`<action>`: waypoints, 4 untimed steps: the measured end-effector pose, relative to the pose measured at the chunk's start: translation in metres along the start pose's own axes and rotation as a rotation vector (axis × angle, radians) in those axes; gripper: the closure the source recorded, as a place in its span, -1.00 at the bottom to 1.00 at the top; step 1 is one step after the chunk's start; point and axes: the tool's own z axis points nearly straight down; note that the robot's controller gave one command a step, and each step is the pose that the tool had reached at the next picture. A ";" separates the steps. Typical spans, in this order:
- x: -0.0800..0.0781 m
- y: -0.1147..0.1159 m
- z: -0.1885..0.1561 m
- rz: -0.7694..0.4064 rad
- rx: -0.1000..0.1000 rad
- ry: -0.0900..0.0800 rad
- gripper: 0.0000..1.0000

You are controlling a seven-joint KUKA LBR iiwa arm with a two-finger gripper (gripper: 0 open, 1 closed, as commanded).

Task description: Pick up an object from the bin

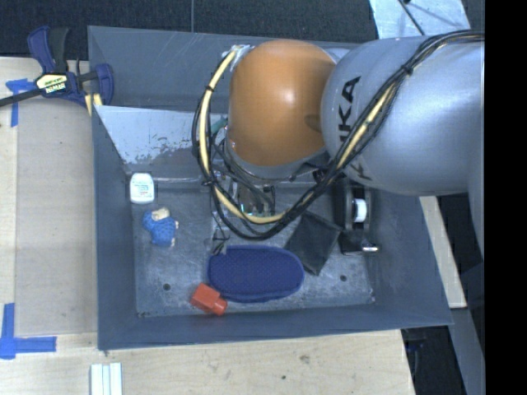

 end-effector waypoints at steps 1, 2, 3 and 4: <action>0.015 -0.037 0.055 -0.240 0.001 -0.002 -1.00; 0.042 -0.074 0.146 -0.698 0.001 -0.010 -1.00; 0.040 -0.072 0.144 -0.695 0.000 -0.018 1.00; -0.009 -0.097 0.062 -0.953 0.004 -0.014 1.00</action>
Offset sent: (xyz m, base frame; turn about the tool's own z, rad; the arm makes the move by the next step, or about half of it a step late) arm -0.0150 -0.0356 -0.0531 -0.2418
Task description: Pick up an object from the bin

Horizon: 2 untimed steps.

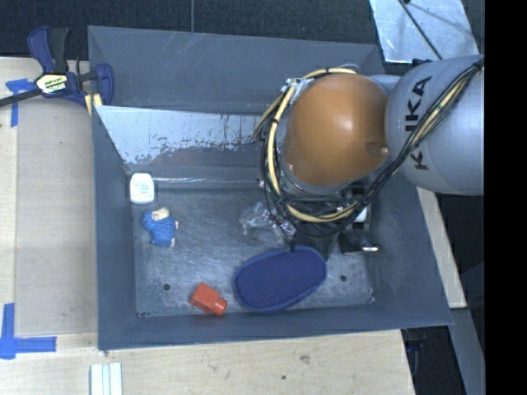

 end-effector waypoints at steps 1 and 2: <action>-0.033 0.011 -0.169 -0.149 0.002 -0.004 1.00; -0.016 0.019 -0.255 -0.240 0.003 -0.002 1.00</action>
Offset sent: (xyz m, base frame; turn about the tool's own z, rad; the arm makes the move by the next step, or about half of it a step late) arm 0.0065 0.0321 0.1638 -0.1499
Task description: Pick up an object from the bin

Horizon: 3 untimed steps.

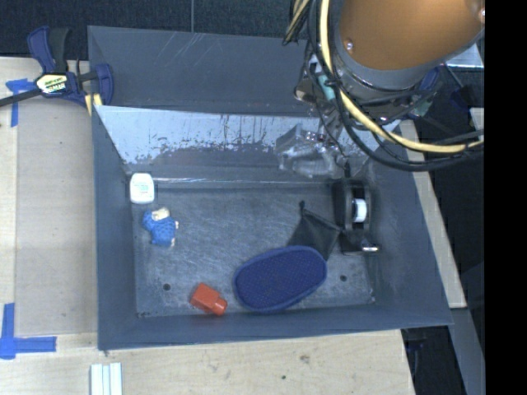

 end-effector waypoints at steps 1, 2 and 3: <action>0.000 0.000 0.005 0.002 -0.009 0.004 -1.00; -0.013 0.050 0.096 0.184 -0.014 0.008 -1.00; -0.047 0.080 0.165 0.282 -0.014 0.009 -1.00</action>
Offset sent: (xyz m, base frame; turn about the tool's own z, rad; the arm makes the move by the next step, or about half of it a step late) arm 0.0000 0.0000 0.0000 0.0000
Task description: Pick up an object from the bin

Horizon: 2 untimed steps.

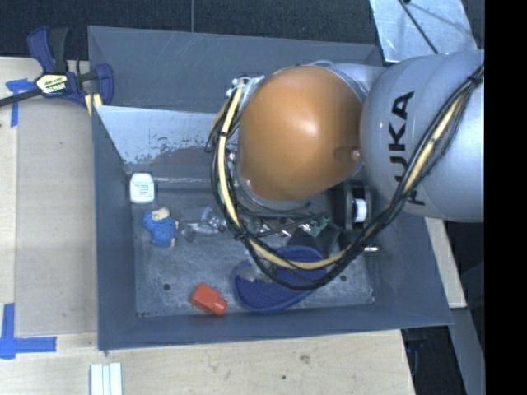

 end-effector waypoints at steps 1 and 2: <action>-0.056 -0.027 0.128 -0.341 0.001 0.001 -1.00; -0.057 -0.028 0.125 -0.337 0.003 -0.002 1.00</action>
Offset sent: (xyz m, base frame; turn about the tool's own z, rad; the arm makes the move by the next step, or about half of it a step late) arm 0.0554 0.0286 -0.1255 -0.3420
